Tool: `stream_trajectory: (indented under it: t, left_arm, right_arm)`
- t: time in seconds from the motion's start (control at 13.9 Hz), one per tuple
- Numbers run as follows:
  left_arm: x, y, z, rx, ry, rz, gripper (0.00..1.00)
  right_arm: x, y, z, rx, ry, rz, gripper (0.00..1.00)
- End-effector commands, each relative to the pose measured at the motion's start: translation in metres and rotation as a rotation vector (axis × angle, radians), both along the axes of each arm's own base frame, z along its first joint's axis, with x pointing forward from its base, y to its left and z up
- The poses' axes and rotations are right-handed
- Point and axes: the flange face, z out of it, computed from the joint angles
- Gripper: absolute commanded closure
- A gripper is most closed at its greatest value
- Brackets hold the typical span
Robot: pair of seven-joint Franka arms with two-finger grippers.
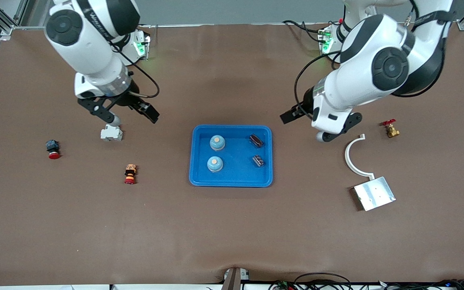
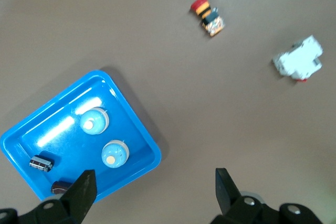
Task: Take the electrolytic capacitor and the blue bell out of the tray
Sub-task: 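Lower the left gripper over a capacitor while the right gripper lowers over a bell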
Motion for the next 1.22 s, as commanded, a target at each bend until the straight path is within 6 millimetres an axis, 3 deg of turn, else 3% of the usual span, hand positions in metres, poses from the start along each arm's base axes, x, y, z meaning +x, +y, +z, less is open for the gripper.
stream_trajectory:
  t: [0.0,0.36,0.72,0.94,1.15]
  left_arm:
    - [0.008,-0.034,-0.033,0.047,-0.021,0.063,0.00]
    - [0.025,-0.056,-0.110,0.086,-0.015,0.154,0.00]
    - [0.024,-0.082,-0.194,0.203,-0.040,0.196,0.00]
    - [0.025,-0.087,-0.226,0.218,-0.048,0.256,0.00]
    - [0.021,-0.092,-0.242,0.223,-0.028,0.251,0.00]
  right_arm:
    - [-0.002,0.025,-0.023,0.007,0.011,-0.048,0.00]
    - [-0.003,0.064,-0.065,0.005,0.013,-0.093,0.00]
    - [-0.004,0.101,-0.119,0.004,0.005,-0.142,0.00]
    - [-0.008,0.125,-0.152,0.001,0.001,-0.164,0.00]
    - [-0.007,0.138,-0.177,-0.002,0.004,-0.182,0.00]
